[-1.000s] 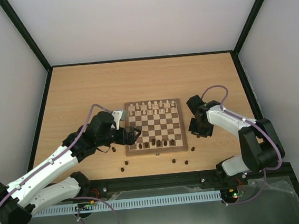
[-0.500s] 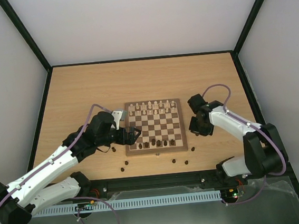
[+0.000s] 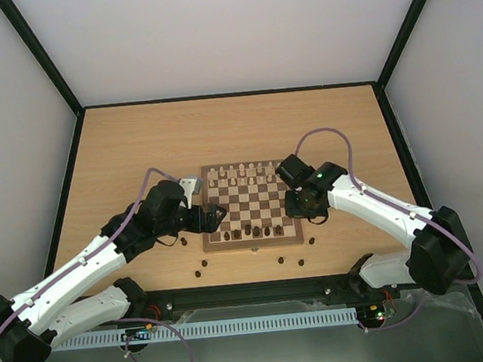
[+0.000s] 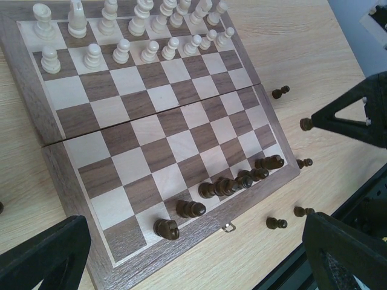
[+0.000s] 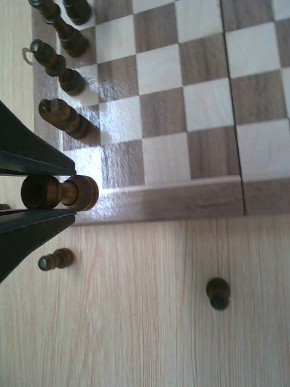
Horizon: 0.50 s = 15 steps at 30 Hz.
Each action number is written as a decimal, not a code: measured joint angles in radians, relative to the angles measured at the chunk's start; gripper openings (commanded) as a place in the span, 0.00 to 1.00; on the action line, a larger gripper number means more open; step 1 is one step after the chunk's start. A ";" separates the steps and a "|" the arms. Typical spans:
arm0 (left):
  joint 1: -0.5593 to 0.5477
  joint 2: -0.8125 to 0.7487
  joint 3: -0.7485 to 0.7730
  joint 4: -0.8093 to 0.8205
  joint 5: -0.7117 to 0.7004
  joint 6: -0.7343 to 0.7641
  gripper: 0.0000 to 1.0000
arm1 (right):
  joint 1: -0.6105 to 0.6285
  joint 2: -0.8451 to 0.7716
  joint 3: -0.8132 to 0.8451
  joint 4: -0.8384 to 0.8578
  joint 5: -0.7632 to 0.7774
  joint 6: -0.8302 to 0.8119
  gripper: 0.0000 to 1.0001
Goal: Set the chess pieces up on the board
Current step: Place the chess piece on the chessboard.
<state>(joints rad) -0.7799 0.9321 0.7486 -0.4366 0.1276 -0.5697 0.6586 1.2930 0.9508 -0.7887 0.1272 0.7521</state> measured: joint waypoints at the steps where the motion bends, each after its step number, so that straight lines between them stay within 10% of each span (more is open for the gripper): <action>1: 0.000 0.000 0.000 0.000 -0.002 -0.003 0.99 | 0.019 0.007 0.006 -0.004 0.000 0.003 0.11; 15: 0.000 -0.008 0.000 -0.003 -0.028 -0.037 0.99 | 0.159 0.150 0.011 -0.015 0.008 0.031 0.12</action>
<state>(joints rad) -0.7799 0.9237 0.7486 -0.4400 0.0998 -0.6064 0.8181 1.4425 0.9623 -0.8036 0.1349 0.7834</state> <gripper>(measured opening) 0.990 0.122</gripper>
